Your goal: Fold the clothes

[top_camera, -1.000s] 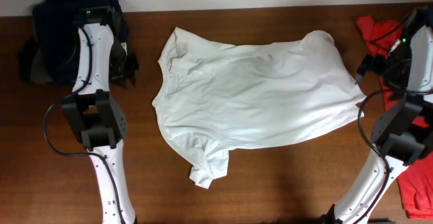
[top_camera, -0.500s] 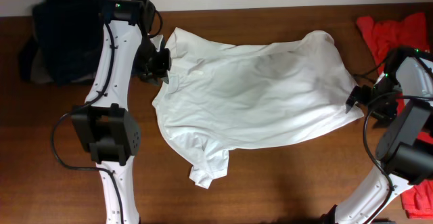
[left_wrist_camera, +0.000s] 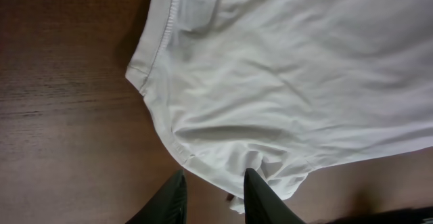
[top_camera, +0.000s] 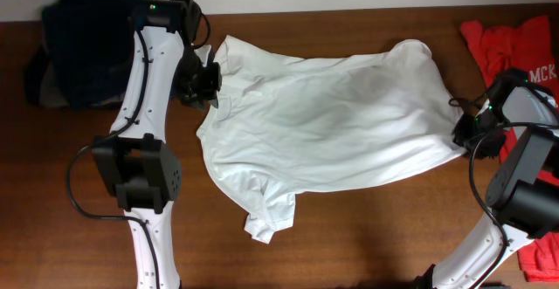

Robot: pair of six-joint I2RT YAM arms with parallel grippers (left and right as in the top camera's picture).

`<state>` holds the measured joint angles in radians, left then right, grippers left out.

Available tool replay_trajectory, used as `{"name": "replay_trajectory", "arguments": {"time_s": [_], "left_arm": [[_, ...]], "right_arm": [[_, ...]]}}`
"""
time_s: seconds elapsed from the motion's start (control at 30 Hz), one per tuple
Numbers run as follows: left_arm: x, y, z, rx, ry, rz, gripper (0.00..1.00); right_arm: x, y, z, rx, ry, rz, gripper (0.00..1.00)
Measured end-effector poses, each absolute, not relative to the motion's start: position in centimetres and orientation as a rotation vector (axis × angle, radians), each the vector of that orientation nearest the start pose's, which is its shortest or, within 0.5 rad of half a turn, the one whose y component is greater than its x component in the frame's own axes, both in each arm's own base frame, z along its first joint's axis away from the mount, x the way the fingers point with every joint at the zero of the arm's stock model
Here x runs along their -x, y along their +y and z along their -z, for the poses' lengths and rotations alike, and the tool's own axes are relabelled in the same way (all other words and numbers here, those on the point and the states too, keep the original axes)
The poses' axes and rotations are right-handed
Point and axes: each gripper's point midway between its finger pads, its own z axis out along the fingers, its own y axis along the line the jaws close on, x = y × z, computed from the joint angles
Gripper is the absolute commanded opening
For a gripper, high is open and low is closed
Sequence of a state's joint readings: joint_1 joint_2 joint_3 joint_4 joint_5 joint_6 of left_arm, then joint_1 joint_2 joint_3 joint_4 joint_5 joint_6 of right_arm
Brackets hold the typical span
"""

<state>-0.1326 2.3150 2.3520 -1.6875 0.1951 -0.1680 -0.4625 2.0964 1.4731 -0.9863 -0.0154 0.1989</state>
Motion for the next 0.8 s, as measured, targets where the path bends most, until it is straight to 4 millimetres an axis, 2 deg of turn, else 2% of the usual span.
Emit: {"name": "replay_trajectory", "arguments": {"time_s": [0.13, 0.17, 0.2, 0.23, 0.3, 0.33, 0.37, 0.4, 0.43, 0.47, 0.5, 0.53, 0.57, 0.63, 0.67, 0.73, 0.8], "left_arm": [[-41.4, -8.9, -13.5, 0.07, 3.235, 0.294, 0.27], [-41.4, -8.9, -13.5, 0.07, 3.235, 0.294, 0.27], [-41.4, -8.9, -13.5, 0.07, 3.235, 0.294, 0.27], [-41.4, -8.9, -13.5, 0.07, 3.235, 0.294, 0.27], [-41.4, -8.9, -13.6, 0.07, 3.232, 0.298, 0.27], [-41.3, -9.3, -13.9, 0.069, 3.227, 0.333, 0.29], [-40.8, -10.3, -15.2, 0.053, 3.204, 0.442, 0.38], [-40.3, -10.8, -16.2, 0.039, 3.185, 0.479, 0.48], [-38.9, -11.3, -17.7, 0.008, 3.172, 0.51, 0.6], [-37.4, -12.1, -19.4, -0.033, 3.148, 0.535, 0.63], [-35.4, -12.8, -20.1, -0.067, 3.157, 0.551, 0.64], [-33.5, -13.5, -19.7, -0.087, 3.201, 0.576, 0.65], [-31.0, -14.6, -18.5, -0.116, 3.286, 0.601, 0.66], [-26.2, -17.1, -14.6, -0.185, 3.489, 0.591, 0.66], [-23.3, -18.0, -12.3, -0.204, 3.6, 0.527, 0.66], [-21.6, -19.1, -9.7, -0.186, 3.637, 0.432, 0.66], [-20.2, -17.5, -7.1, -0.054, 3.684, 0.186, 0.66]], "right_arm": [[-33.6, -16.4, -0.2, -1.041, 3.015, -0.035, 0.04], [-31.8, -16.4, -0.7, -1.092, 3.08, 0.017, 0.04], [-31.6, -16.5, -1.0, -1.107, 3.088, 0.037, 0.04], [-31.2, -16.8, -2.1, -1.133, 3.104, 0.07, 0.04], [-30.3, -17.4, -5.5, -1.193, 3.106, 0.1, 0.04], [-29.0, -17.5, -7.3, -1.233, 3.118, 0.102, 0.04], [-27.8, -17.9, -8.7, -1.281, 3.102, 0.101, 0.04], [-26.8, -18.4, -9.7, -1.332, 3.085, 0.106, 0.04], [-25.7, -19.0, -10.8, -1.387, 3.051, 0.119, 0.04], [-24.5, -20.1, -12.2, -1.448, 2.991, 0.136, 0.04], [-23.9, -20.5, -12.7, -1.476, 2.967, 0.137, 0.04], [-23.7, -20.8, -12.9, -1.489, 2.954, 0.138, 0.04], [-23.8, -20.7, -12.9, -1.485, 2.955, 0.136, 0.04], [-24.3, -20.3, -12.9, -1.456, 2.962, 0.139, 0.04], [-24.6, -20.0, -12.9, -1.437, 2.971, 0.14, 0.04], [-24.9, -19.7, -12.9, -1.421, 2.973, 0.138, 0.04], [-25.0, -19.5, -12.9, -1.416, 2.975, 0.125, 0.04]]}}
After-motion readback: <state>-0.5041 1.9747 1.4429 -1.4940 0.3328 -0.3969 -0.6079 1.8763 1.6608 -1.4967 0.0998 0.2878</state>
